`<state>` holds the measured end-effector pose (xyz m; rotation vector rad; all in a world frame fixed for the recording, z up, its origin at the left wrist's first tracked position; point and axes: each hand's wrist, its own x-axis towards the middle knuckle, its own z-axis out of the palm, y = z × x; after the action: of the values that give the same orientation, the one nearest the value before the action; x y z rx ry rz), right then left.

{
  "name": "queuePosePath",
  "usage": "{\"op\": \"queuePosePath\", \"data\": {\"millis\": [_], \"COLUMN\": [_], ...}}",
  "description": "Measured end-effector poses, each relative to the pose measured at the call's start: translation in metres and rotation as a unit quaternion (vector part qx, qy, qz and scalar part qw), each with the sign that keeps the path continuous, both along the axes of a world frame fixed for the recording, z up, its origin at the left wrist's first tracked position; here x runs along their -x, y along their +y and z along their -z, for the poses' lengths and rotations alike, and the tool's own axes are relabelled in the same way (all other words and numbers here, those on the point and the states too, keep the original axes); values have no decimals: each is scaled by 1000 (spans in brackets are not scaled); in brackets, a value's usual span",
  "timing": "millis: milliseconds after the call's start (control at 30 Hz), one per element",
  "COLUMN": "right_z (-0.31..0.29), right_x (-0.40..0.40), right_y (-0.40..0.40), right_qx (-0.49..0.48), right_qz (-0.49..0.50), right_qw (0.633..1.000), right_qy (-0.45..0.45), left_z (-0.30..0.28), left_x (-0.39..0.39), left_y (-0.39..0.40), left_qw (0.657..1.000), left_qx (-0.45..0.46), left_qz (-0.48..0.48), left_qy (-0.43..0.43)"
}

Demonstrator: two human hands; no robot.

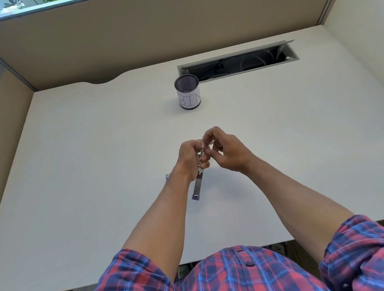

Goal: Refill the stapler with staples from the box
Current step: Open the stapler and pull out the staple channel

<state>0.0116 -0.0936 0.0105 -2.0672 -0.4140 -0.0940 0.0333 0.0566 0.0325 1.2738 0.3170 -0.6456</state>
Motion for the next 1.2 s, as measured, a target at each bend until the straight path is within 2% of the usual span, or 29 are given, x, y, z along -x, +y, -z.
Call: {"op": "queuePosePath", "data": {"millis": [233, 433, 633, 800, 1200], "right_z": [4, 6, 4, 9, 7], "right_x": [5, 4, 4, 2, 3], "right_y": [0, -4, -4, -4, -9], "right_qx": [-43, -67, -74, -140, -201], "right_qz": [25, 42, 57, 192, 198], "right_qw": [999, 997, 996, 970, 953], "right_qy": [9, 21, -7, 48, 110], "left_z": [4, 9, 12, 8, 11], "left_x": [1, 1, 3, -2, -1], "left_y": [3, 0, -2, -4, 0], "left_qw": [999, 997, 996, 997, 997], "left_qx": [4, -27, -33, -16, 14], "left_qz": [35, 62, 56, 41, 59], "left_qy": [-23, -45, -60, -58, -49]}}
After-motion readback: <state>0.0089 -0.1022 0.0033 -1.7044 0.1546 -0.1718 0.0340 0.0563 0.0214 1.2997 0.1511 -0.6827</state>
